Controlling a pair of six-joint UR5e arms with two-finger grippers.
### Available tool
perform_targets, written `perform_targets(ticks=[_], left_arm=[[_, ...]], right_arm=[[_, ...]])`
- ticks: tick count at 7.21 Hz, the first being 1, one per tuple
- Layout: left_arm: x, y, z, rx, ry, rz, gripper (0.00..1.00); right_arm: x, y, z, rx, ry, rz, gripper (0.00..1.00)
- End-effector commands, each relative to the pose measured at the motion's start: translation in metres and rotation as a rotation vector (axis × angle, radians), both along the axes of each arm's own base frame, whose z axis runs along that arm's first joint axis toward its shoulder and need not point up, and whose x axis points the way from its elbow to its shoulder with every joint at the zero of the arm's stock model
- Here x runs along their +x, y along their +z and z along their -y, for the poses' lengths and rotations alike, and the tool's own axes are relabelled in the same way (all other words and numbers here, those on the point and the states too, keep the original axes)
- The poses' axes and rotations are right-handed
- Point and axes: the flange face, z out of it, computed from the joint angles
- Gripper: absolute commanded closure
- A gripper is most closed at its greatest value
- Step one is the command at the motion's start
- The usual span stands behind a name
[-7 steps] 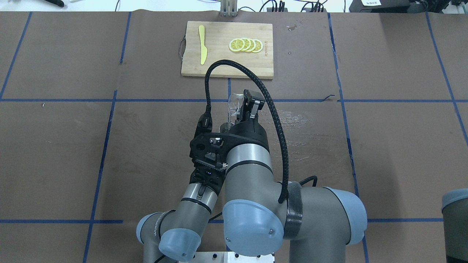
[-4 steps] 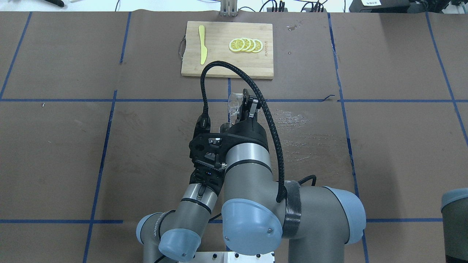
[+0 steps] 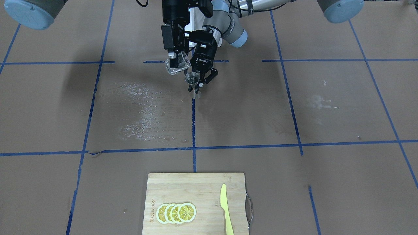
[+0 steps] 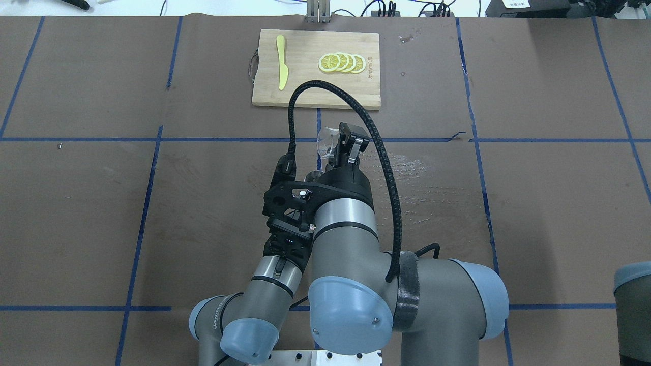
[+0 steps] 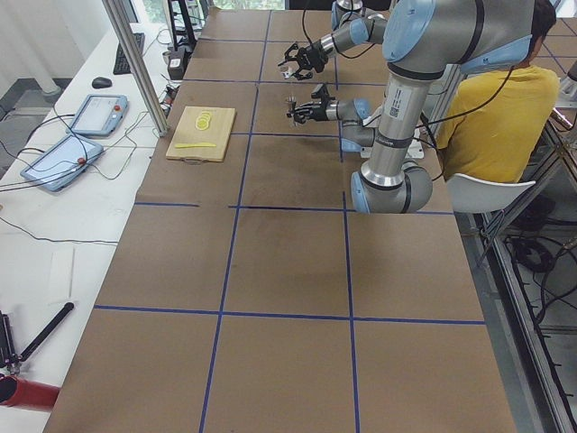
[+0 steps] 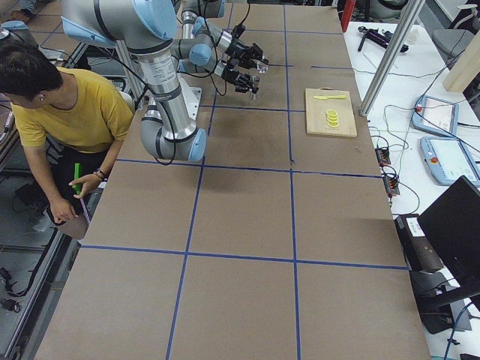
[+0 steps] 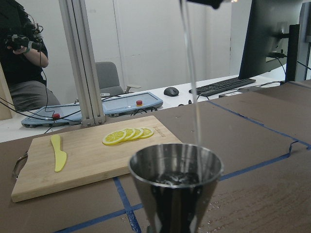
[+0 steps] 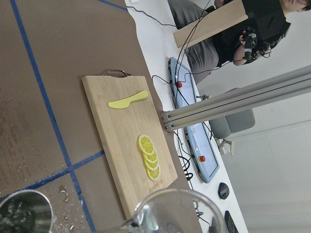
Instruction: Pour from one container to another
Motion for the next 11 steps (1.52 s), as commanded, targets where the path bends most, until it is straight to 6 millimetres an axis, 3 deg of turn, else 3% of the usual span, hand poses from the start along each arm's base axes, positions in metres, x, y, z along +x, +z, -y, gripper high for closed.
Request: perform_targets(ticks=[1,4,6,7,9,10,11], left_arm=[[-0.001,0.0,0.001,0.0,-0.002,-0.001,1.0],[-0.005,0.003,0.002,0.001,-0.008,-0.004,1.0],[-0.032,0.001,0.005,0.004,-0.018,-0.055,1.0],[-0.055,0.015,0.006,0.008,-0.023,-0.088,1.0],[-0.085,0.04,0.012,0.02,-0.041,-0.187,1.0],[-0.101,0.07,0.014,0.021,-0.045,-0.196,1.0],[-0.119,0.106,0.012,0.002,-0.045,-0.238,1.0]], right_arm=[[0.001,0.003,-0.003,-0.08,0.087,0.282,0.96],[0.029,0.029,-0.004,-0.182,0.18,0.707,0.96],[0.063,0.064,-0.01,-0.257,0.212,0.79,0.98],[0.08,0.09,-0.013,-0.271,0.233,0.777,0.97],[0.088,0.122,-0.012,-0.31,0.288,0.799,0.98],[0.091,0.15,-0.013,-0.336,0.326,0.794,0.99],[0.099,0.167,-0.015,-0.342,0.33,0.826,0.99]])
